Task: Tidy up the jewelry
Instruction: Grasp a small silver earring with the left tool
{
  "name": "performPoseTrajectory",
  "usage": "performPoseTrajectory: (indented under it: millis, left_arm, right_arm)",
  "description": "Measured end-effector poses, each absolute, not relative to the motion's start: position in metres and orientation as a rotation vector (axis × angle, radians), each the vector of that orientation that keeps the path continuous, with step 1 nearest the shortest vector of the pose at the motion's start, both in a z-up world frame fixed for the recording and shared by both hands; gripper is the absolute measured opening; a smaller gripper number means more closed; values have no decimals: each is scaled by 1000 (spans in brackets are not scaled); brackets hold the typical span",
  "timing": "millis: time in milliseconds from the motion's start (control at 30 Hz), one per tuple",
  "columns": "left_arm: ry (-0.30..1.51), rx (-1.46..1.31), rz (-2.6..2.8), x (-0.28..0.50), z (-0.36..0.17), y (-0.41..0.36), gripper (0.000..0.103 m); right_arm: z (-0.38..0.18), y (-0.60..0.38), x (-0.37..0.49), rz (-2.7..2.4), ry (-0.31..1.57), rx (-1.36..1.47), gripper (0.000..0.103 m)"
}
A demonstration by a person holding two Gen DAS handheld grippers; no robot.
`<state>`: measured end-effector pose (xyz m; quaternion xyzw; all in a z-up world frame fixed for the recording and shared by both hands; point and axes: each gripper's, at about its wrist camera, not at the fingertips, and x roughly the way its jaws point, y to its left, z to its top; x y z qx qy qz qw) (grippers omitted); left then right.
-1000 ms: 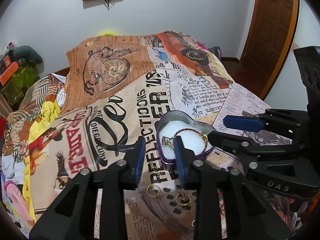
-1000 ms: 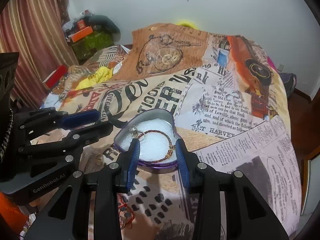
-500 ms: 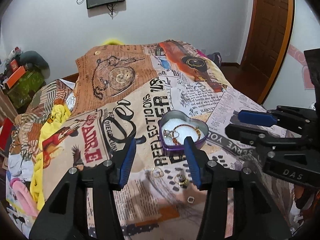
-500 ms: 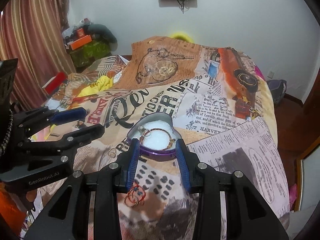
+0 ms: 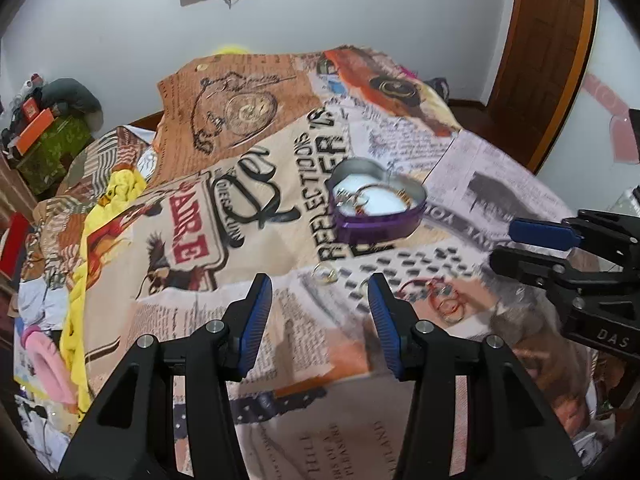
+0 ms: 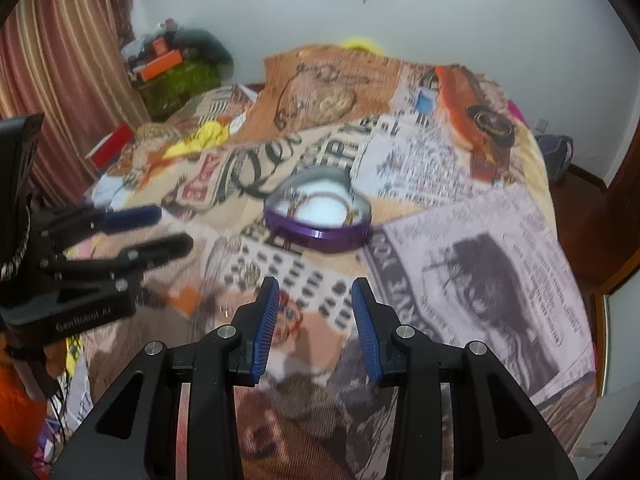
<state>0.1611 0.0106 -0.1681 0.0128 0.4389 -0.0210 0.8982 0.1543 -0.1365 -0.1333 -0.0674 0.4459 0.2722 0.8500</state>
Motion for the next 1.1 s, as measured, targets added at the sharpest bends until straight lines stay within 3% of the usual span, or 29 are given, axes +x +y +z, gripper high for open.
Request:
performPoseTrajectory:
  millis: [633,700,800,1100]
  left_arm:
    - [986,-13,-178,145,-201,3,49]
    - [988,-16,-203,145,-203,0,41]
    - [995,-15,-239,147,-206,-6,33]
    - [1005,-11,-273,157,-214,-16,22]
  right_arm:
    - [-168,-115,138,667,1009,-173,34]
    - [-169,-113,138,666,999,-181,32]
    - [-170,-109,136,678,998,-206,19]
    - [-170,-108,134,696,979,-223,18]
